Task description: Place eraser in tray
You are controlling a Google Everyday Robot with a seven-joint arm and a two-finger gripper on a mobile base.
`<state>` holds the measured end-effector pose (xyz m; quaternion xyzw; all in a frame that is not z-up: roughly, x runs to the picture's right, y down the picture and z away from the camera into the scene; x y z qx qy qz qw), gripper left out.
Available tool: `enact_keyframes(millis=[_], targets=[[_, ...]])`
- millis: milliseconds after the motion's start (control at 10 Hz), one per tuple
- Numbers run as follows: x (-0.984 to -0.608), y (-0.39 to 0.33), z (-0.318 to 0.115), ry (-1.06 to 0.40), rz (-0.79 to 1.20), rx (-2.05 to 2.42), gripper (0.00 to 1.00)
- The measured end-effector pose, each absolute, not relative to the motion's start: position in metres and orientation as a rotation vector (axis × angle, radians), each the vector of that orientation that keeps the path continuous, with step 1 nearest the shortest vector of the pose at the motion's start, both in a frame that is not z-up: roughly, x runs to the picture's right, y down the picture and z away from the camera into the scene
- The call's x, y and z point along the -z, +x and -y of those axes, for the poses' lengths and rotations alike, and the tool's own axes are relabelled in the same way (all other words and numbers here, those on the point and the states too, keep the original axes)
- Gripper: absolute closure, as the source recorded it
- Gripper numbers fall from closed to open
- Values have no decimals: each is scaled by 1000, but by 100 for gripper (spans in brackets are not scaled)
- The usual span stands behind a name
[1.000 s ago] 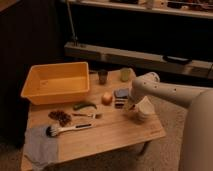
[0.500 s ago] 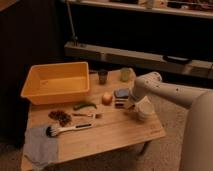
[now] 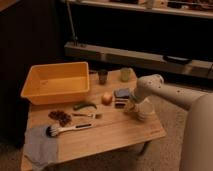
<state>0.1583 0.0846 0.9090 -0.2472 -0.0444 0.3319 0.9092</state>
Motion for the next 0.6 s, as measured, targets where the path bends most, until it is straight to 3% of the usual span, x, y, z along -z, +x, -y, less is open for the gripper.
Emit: enact_keyframes(millis=[200,300,400,600], targets=[[-910,157,-91,-528,105,-674,36],[-911,156,-94,-538,112,-668,42],[-912,154,-97,-550,115,-660,49],[-913,145,-101,-577,142,-638,73]])
